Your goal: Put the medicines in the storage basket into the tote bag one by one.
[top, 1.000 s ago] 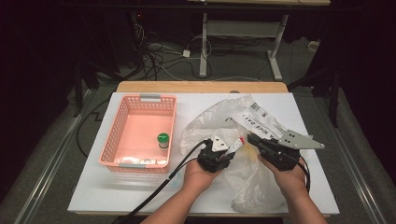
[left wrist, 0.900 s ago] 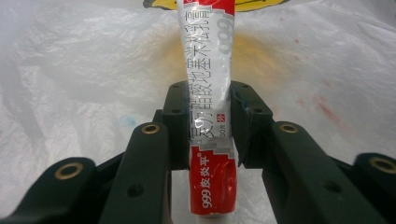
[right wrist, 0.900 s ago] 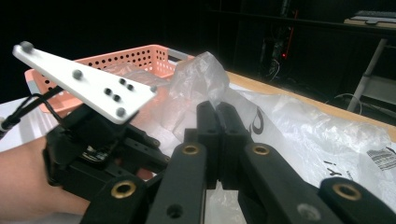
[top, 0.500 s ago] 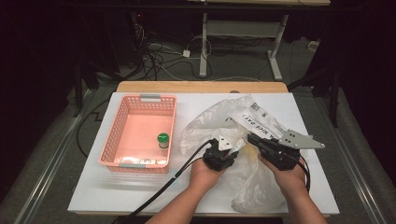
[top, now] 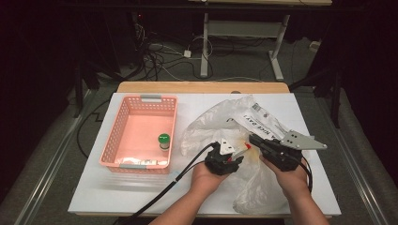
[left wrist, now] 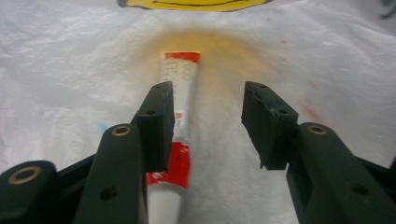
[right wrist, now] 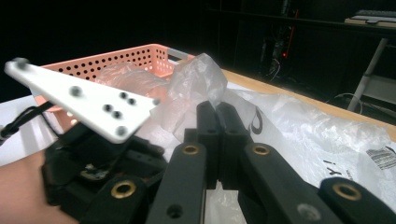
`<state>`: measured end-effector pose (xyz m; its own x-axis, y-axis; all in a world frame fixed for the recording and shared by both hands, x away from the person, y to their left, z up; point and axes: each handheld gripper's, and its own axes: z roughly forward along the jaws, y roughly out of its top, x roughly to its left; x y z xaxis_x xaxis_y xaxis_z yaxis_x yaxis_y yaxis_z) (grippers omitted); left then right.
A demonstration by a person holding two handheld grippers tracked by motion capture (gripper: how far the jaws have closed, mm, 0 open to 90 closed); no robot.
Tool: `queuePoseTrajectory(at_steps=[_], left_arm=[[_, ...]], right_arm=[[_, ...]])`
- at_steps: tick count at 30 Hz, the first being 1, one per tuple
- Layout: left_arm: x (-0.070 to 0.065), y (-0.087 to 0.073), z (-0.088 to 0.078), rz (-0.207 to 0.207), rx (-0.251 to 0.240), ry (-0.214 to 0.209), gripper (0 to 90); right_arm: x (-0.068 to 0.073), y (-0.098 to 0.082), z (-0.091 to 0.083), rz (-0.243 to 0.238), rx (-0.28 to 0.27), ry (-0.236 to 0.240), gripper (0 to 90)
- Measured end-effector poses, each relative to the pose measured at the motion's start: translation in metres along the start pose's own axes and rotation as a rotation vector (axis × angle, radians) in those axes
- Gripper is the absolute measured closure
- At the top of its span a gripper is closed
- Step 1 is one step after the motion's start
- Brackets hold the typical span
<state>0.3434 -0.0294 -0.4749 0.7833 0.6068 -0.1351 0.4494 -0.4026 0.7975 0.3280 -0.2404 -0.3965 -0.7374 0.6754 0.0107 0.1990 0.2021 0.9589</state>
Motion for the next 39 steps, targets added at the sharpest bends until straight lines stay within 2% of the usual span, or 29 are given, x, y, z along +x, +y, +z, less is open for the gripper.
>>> queuePoseTrajectory(at_steps=[3,5,7,11,17,23,28,32,36,39], left_arm=[[-0.005,-0.003,-0.009,-0.013,-0.009,-0.042,49.5],[-0.008,-0.005,-0.017,0.005,-0.011,-0.069,49.7],[-0.01,-0.006,-0.025,0.016,-0.024,-0.077,49.6],[-0.01,-0.01,-0.041,0.012,-0.047,-0.097,43.0],[-0.007,-0.018,-0.063,-0.021,-0.06,-0.114,33.9],[-0.005,-0.025,-0.085,-0.004,-0.06,-0.086,20.2],[0.002,-0.032,-0.101,-0.015,-0.062,-0.051,9.5],[0.008,-0.038,-0.112,-0.034,-0.062,-0.042,1.4],[0.013,-0.044,-0.124,-0.024,-0.052,-0.016,0.0],[0.019,-0.048,-0.133,-0.044,-0.058,-0.013,0.0]], right_arm=[[0.0,0.0,-0.001,0.0,0.0,-0.001,90.0],[0.0,0.0,-0.001,0.002,0.001,-0.002,90.0],[0.0,0.0,-0.002,0.0,0.001,-0.004,90.0],[0.0,0.0,-0.002,0.002,0.002,-0.008,90.0],[0.0,0.0,-0.002,0.001,0.003,-0.008,90.0],[0.0,-0.001,-0.001,0.001,0.007,-0.015,90.0],[0.0,-0.001,-0.001,0.004,0.006,-0.019,90.0],[-0.001,-0.002,-0.001,-0.004,0.011,-0.015,90.0],[-0.001,-0.002,-0.001,-0.007,0.01,-0.011,90.0],[0.0,-0.002,-0.001,-0.004,0.011,-0.012,90.0]])
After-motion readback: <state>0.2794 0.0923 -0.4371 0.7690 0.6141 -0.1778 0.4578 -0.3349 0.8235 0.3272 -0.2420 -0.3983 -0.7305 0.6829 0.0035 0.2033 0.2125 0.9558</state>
